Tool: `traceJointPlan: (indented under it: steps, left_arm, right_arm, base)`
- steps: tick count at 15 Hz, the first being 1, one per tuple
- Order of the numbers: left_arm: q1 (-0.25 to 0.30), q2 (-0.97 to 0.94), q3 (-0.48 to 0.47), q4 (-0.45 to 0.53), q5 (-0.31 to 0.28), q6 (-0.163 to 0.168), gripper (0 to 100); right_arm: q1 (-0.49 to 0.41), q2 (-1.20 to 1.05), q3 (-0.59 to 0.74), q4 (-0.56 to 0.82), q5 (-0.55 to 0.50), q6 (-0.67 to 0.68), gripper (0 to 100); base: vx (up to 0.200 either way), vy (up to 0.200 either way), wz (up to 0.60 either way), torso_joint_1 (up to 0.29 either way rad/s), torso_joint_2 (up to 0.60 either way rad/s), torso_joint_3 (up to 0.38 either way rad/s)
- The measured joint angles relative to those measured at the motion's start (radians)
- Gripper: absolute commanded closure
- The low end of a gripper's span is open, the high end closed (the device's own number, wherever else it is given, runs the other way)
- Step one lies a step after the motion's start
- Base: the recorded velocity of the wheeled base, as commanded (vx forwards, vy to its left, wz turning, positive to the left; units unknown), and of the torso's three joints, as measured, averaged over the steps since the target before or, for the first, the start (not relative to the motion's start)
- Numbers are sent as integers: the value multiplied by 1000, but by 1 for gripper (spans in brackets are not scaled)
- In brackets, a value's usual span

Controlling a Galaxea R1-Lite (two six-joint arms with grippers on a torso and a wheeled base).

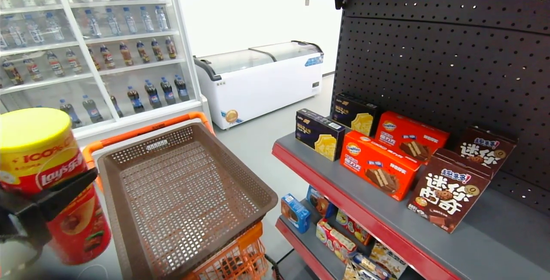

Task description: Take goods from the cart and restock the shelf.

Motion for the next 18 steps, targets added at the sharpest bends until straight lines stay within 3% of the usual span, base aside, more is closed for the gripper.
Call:
traceJointPlan:
  steps: [3, 5, 9, 12, 18]
  left_arm:
    - [0, -200, 111, 53, 48, -30, 100]
    - [1, -323, 150, 146, 103, -53, 100]
    - [-1, -553, 166, 362, 152, -81, 100]
    - [-1, -688, 165, 476, 156, -83, 100]
    - [-7, -773, 168, 505, 155, -85, 100]
  right_arm:
    - [0, 0, 0, 0, 0, 0, 0]
    - [0, 0, 0, 0, 0, 1, 0]
    - [0, 0, 0, 0, 0, 0, 0]
    - [0, 0, 0, 0, 1, 0, 0]
    - [0, 0, 0, 0, 1, 0, 0]
  base:
    - [0, 0, 0, 0, 0, 0]
    - [0, 0, 0, 0, 0, 0]
    - [0, 0, 0, 0, 0, 0]
    - [0, 0, -600, -1, 4, 2]
    - [0, 0, -600, -1, 3, 4]
